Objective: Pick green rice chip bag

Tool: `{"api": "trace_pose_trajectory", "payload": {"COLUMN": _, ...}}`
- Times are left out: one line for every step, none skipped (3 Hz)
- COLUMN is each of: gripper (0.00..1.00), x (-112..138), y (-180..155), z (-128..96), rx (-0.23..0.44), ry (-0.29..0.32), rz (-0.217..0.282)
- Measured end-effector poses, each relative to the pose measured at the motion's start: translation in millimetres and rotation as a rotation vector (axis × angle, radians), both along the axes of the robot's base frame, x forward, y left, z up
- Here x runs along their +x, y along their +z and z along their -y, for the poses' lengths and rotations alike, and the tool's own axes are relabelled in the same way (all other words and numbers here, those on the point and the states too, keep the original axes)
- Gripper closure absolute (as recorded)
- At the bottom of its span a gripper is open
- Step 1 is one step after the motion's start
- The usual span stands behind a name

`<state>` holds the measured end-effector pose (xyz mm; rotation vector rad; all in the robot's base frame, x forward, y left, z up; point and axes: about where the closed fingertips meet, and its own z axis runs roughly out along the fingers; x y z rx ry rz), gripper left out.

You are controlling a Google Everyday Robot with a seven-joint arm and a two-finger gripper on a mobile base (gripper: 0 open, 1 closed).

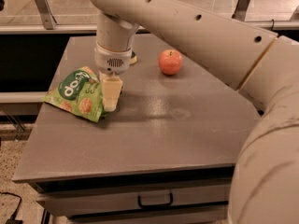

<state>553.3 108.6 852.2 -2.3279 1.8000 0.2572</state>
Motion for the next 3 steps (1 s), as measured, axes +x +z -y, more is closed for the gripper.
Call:
{"api": "trace_pose_trajectory", "payload": {"gripper": 0.90, "x": -4.9, "y": 19.8, "z": 6.0, "rx": 0.037, "ry": -0.002, "rz": 0.019}}
{"api": "trace_pose_trajectory", "payload": {"gripper": 1.00, "x": -7.1, "y": 36.9, "z": 9.6, "rx": 0.069, "ry": 0.000, "rz": 0.035}}
{"api": "trace_pose_trajectory", "payload": {"gripper": 1.00, "x": -10.3, "y": 68.6, "z": 14.9, "rx": 0.119, "ry": 0.020, "rz": 0.054}}
